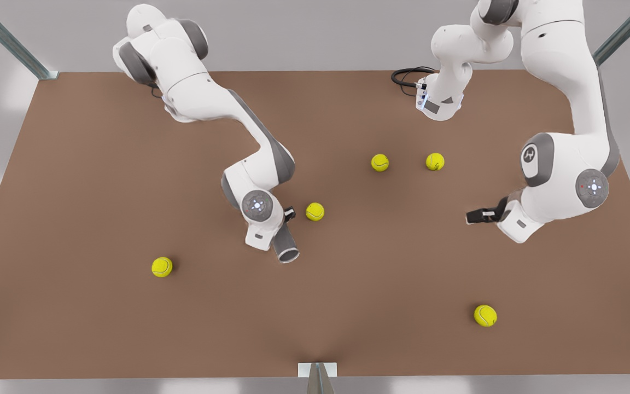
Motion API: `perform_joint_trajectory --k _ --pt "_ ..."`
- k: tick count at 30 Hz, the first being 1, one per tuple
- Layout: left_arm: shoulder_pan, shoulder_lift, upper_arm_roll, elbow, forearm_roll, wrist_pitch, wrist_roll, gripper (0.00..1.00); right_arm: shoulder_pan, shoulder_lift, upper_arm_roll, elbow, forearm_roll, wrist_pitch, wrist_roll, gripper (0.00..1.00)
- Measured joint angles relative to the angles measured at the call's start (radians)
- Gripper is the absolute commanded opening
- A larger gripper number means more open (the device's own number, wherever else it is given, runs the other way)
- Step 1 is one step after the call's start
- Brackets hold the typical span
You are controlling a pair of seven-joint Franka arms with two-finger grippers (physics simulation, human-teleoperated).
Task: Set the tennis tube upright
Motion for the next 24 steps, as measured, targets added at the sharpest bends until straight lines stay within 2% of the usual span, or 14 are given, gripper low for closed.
perform_joint_trajectory --k 4,7,12,16,22,23,24 --pt "0.11 0.092 0.003 0.0 -0.187 -0.075 0.069 1.0 0.05 0.049 -0.015 0.043 -0.048 0.061 -0.123 0.74" --pt "0.133 0.159 0.005 -0.002 -0.253 -0.127 0.157 1.0 0.046 0.092 -0.026 0.048 -0.102 0.149 -0.237 0.74" --pt "0.134 0.23 0.004 -0.002 -0.35 -0.157 0.302 1.0 0.107 0.119 -0.042 0.048 -0.135 0.28 -0.432 0.74" --pt "0.068 0.272 -0.001 -0.006 -0.452 -0.102 0.395 1.0 0.179 0.154 -0.069 0.049 -0.143 0.392 -0.581 0.74" --pt "0.058 0.336 -0.013 -0.02 -0.551 -0.04 0.518 1.0 0.243 0.203 -0.081 0.048 -0.144 0.479 -0.756 0.75" --pt "0.054 0.34 -0.014 -0.02 -0.571 -0.028 0.534 1.0 0.251 0.209 -0.082 0.048 -0.144 0.487 -0.778 0.81" --pt "0.047 0.343 -0.015 -0.02 -0.588 -0.018 0.55 1.0 0.26 0.215 -0.082 0.047 -0.145 0.496 -0.798 0.94"
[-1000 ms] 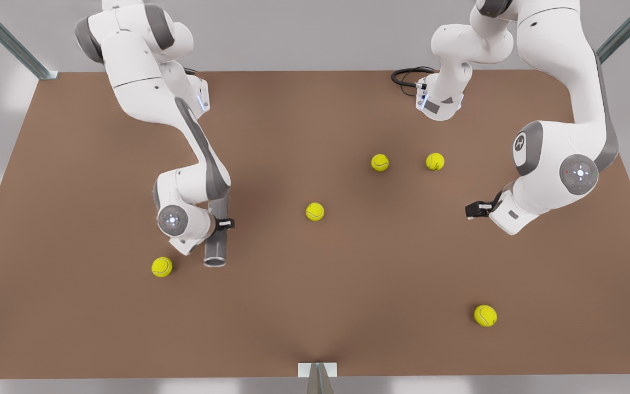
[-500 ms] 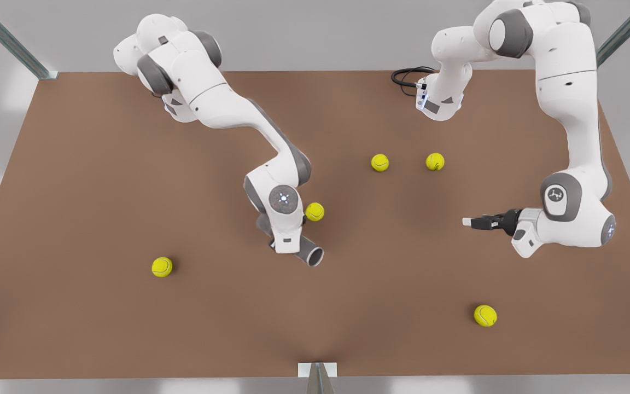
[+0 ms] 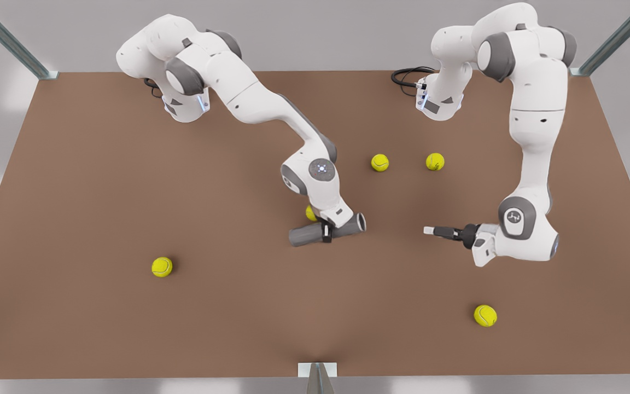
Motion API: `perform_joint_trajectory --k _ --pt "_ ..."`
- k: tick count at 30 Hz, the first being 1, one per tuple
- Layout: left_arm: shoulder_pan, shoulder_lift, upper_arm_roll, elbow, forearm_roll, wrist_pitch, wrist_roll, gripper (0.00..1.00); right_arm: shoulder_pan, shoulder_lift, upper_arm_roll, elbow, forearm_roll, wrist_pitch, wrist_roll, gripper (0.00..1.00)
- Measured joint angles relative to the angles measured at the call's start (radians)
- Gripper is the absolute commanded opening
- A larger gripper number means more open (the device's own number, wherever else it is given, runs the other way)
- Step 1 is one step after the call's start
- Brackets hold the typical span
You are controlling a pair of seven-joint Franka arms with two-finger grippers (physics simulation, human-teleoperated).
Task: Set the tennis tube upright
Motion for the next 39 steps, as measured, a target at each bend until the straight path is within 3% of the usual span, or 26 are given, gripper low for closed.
perform_joint_trajectory --k 1,6,8,11,16,19,23,32,39 --pt "-0.011 0.002 -0.001 0.0 -0.013 0.009 0.015 1.0 0.007 0.003 0.0 0.0 -0.001 0.008 -0.018 1.0" --pt "-0.052 0.029 -0.017 0.0 -0.063 0.05 0.079 1.0 0.014 -0.009 0.0 -0.004 0.01 0.029 -0.093 1.0" --pt "-0.059 0.043 -0.018 0.0 -0.088 0.065 0.097 1.0 0.01 -0.085 -0.003 -0.013 0.057 -0.004 -0.115 1.0" --pt "-0.079 0.024 -0.017 -0.095 -0.171 0.107 0.115 1.0 -0.104 -0.357 -0.023 -0.026 0.105 -0.239 -0.068 1.0" --pt "-0.129 -0.066 -0.018 -0.286 -0.379 0.226 0.125 1.0 -0.444 -0.566 -0.014 -0.103 0.135 -0.616 0.166 1.0" --pt "-0.174 -0.076 -0.022 -0.317 -0.467 0.296 0.132 1.0 -0.497 -0.576 -0.015 -0.068 0.139 -0.762 0.293 1.0" --pt "-0.198 -0.089 -0.03 -0.375 -0.574 0.364 0.151 1.0 -0.697 -0.56 -0.016 0.016 0.116 -0.867 0.402 1.0" --pt "-0.199 -0.093 -0.125 -0.405 -0.684 0.415 0.189 1.0 -0.729 -0.569 -0.017 0.084 0.0 -1.015 0.472 1.0" --pt "-0.198 -0.064 -0.138 -0.405 -0.721 0.425 0.219 1.0 -0.744 -0.567 -0.015 0.124 -0.012 -1.071 0.509 1.0"
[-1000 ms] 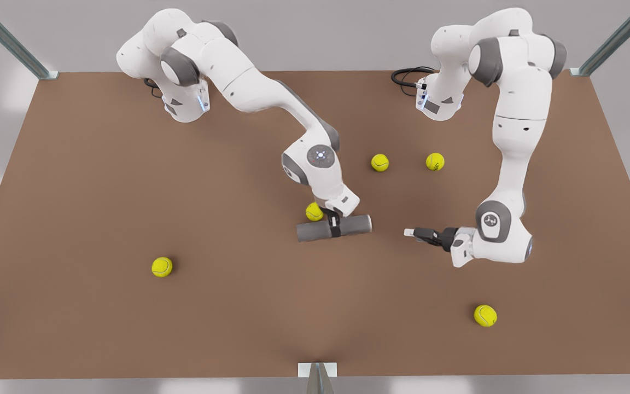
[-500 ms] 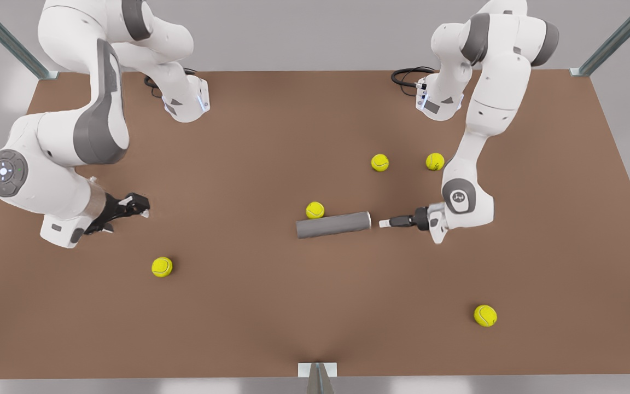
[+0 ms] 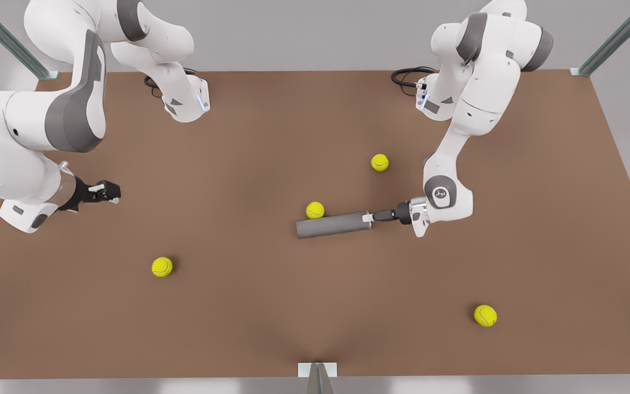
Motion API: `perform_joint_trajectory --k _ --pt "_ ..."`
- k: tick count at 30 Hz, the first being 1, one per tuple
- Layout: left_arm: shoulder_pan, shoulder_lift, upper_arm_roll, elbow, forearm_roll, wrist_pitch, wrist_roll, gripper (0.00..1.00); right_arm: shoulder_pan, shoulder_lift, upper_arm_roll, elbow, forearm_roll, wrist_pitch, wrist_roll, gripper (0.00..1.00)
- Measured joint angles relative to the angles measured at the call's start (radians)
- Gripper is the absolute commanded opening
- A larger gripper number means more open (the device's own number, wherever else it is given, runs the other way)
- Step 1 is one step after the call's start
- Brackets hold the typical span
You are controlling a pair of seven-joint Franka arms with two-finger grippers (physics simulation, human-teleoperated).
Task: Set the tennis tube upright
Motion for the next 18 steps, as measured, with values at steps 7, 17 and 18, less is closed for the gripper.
perform_joint_trajectory --k 7,17,18 --pt "0.0 0.03 -0.025 0.001 -0.008 0.003 0.021 1.0 -0.003 0.001 0.002 0.001 -0.003 -0.017 0.026 1.0" --pt "0.0 0.055 -0.046 0.004 -0.044 0.004 0.041 0.71 0.0 0.001 0.001 0.001 -0.003 -0.024 0.049 1.0" --pt "0.0 0.058 -0.046 0.004 -0.045 0.004 0.043 0.7 0.001 0.001 0.001 0.001 -0.003 -0.024 0.051 1.0"
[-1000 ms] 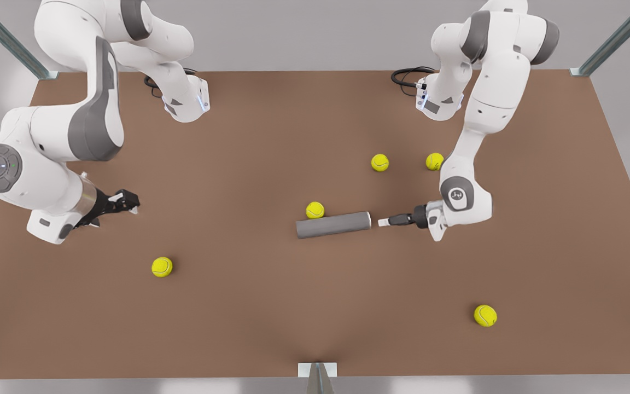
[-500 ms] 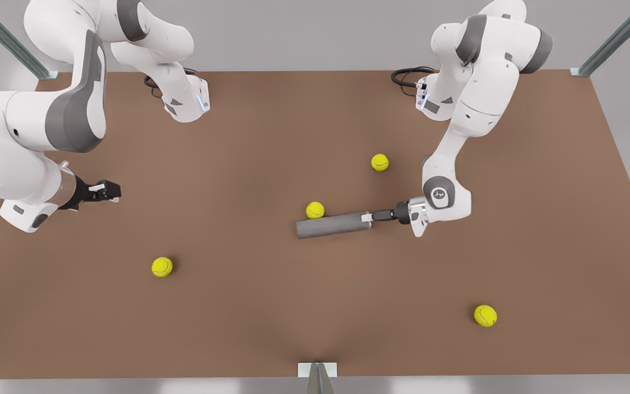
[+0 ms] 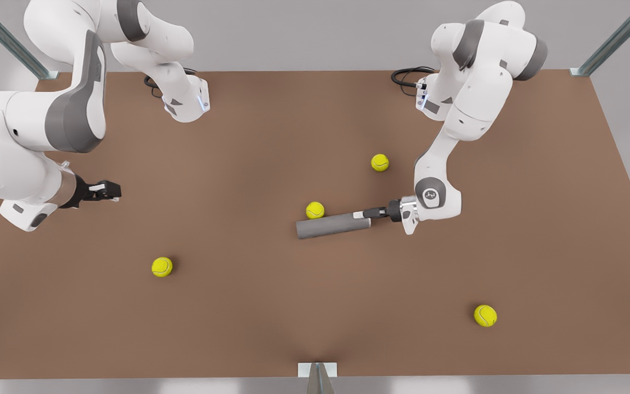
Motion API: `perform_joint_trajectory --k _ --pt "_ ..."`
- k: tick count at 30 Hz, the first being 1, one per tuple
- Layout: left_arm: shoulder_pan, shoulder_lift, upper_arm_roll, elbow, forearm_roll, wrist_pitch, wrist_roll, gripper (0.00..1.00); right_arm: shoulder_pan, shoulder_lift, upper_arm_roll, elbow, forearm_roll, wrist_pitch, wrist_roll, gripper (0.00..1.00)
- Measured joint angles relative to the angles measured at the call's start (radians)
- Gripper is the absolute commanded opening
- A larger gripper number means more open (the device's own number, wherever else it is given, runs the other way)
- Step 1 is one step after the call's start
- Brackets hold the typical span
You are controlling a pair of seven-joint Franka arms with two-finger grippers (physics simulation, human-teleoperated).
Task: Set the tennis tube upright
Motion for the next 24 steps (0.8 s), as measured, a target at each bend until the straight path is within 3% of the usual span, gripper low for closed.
perform_joint_trajectory --k 16,24 --pt "0.0 0.013 -0.007 0.018 0.008 0.004 0.006 0.42 0.002 0.0 0.001 0.001 0.0 0.0 0.018 1.0" --pt "0.001 0.005 -0.008 0.028 0.009 -0.003 0.004 0.37 0.002 0.0 0.002 0.0 0.0 0.0 0.022 1.0"
